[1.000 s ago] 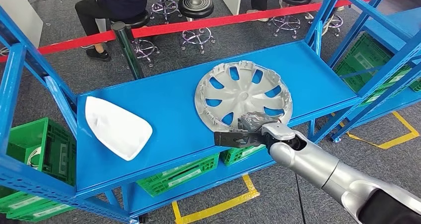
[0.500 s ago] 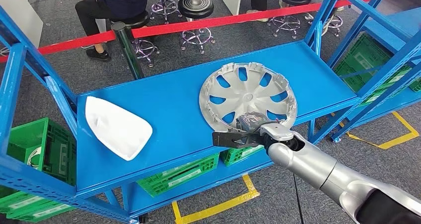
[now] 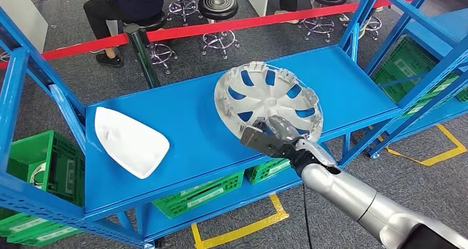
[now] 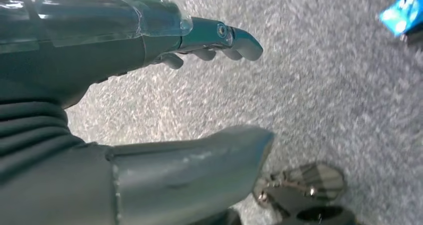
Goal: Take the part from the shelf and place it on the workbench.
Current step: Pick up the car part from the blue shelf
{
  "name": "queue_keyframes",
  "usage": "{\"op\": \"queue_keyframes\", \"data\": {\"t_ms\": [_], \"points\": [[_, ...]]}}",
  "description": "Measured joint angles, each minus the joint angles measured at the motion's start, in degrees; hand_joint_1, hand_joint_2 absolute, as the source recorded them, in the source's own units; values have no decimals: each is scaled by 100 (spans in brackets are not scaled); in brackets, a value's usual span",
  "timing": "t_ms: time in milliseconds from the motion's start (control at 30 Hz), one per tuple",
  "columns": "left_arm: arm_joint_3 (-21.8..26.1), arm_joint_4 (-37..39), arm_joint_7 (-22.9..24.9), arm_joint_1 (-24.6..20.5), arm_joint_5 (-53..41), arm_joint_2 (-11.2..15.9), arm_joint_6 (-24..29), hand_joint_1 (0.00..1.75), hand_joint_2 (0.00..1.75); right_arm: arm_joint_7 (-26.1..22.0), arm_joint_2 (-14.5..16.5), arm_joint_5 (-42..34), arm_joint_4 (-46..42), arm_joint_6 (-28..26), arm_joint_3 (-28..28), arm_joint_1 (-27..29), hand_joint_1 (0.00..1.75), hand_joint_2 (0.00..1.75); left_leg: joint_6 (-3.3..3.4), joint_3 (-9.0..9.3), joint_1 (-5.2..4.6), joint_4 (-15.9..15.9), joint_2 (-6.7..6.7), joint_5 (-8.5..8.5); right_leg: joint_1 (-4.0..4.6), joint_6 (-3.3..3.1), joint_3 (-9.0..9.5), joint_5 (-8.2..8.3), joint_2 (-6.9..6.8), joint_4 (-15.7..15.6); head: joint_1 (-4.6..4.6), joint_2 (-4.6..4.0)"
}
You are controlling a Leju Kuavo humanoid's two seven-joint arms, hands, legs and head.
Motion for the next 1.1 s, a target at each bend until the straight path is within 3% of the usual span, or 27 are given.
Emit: {"op": "queue_keyframes", "data": {"t_ms": [100, 233, 367, 500, 600, 833, 1100], "points": [[0, 0, -125, -1, 67, 0, 106, 0, 175, -205, 5, -124, -217, -391, -207, 202, 175, 175, 0, 0, 0, 0, -8, 0, 0, 0, 0, -1, -5, -1, -2, 0], [1, 0, -171, -2, 94, 0, 119, 0, 175, -268, 7, -147, -290, -504, -276, 278, 175, 175, 0, -1, -1, 0, -12, 0, 0, 0, 0, -1, -8, -1, -2, 0], [4, 0, -459, -1, 234, -3, 186, 0, 175, -585, 15, -241, -921, -1042, -835, 797, 175, 175, -1, -2, -3, 0, -23, -1, -1, -1, 0, -2, -13, -5, 8, 0], [9, 0, -1024, 20, 189, -17, 883, 0, 175, -823, -5, -147, -1578, -1660, -1332, 1407, 175, 175, -1, -6, -4, 1, -64, -1, -1, 2, 1, -4, -34, -8, 10, 0], [9, 0, -1108, 24, 152, -22, 1143, 0, 175, -892, -53, 71, -2188, -1872, -1649, 1820, 175, 175, -2, -11, -3, 1, -66, -2, -1, 3, 1, -8, -34, -8, 11, 0], [46, 1, -1105, 26, 425, 8, 462, 0, 175, -891, -51, 456, -3574, -1774, -2055, 2212, 175, 175, -5, -10, -2, -1, -30, -4, -1, 6, -2, -15, -25, -6, 11, 0], [244, 0, -1228, 16, 578, 131, 145, 0, 175, -1660, 179, 168, -5135, -1551, -2000, 2197, 175, 175, -11, -3, 1, -4, -1, -8, 0, -1, -2, -20, -17, -2, 8, 0]]}}
